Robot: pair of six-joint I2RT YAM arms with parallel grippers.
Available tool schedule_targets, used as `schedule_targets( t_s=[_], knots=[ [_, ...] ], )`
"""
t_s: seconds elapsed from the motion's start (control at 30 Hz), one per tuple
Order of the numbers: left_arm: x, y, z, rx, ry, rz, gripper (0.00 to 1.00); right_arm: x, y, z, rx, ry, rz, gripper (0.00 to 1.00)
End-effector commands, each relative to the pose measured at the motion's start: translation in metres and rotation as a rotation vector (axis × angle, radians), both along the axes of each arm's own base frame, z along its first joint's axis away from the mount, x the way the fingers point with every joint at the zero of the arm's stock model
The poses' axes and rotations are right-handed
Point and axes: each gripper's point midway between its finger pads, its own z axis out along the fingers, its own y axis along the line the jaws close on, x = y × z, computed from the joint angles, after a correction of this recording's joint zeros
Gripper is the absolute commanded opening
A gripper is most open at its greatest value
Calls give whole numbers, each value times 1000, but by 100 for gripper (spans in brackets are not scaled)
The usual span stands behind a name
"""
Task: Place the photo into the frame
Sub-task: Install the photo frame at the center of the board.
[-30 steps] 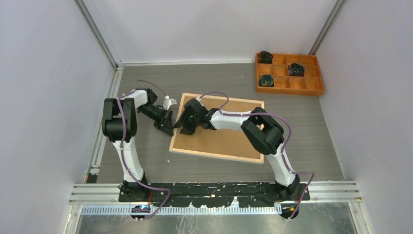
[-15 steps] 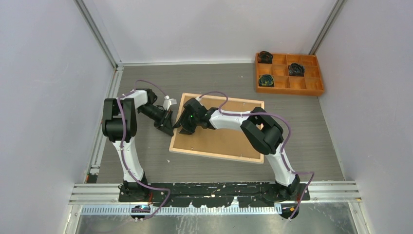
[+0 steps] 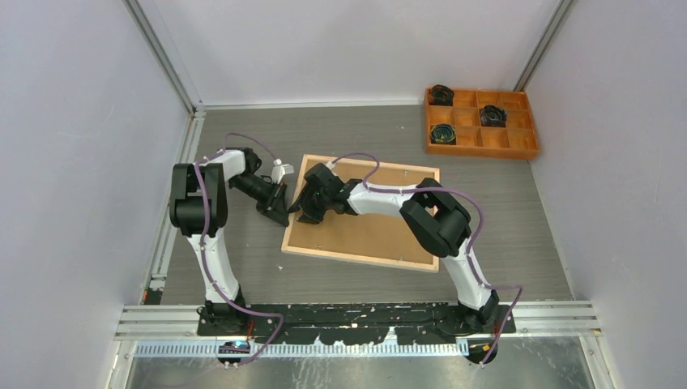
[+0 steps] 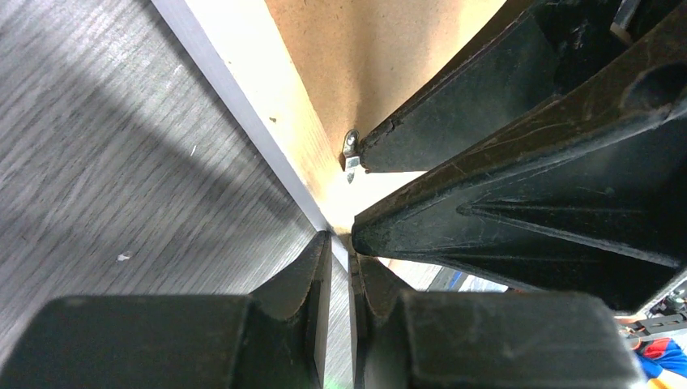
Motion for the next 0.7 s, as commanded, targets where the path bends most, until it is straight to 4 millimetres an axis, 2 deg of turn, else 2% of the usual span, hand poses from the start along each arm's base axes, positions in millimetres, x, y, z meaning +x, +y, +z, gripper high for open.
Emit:
schedule_targets(
  t_s=[0.0, 0.37, 0.67],
  knots=[
    [2, 2, -8, 18, -67, -44, 14, 4, 4, 23, 42, -71, -44, 49],
    [1, 2, -5, 21, -75, -45, 13, -10, 6, 16, 20, -36, -29, 50],
    [1, 3, -6, 22, -74, -47, 13, -18, -7, 15, -21, -24, -48, 50]
  ],
)
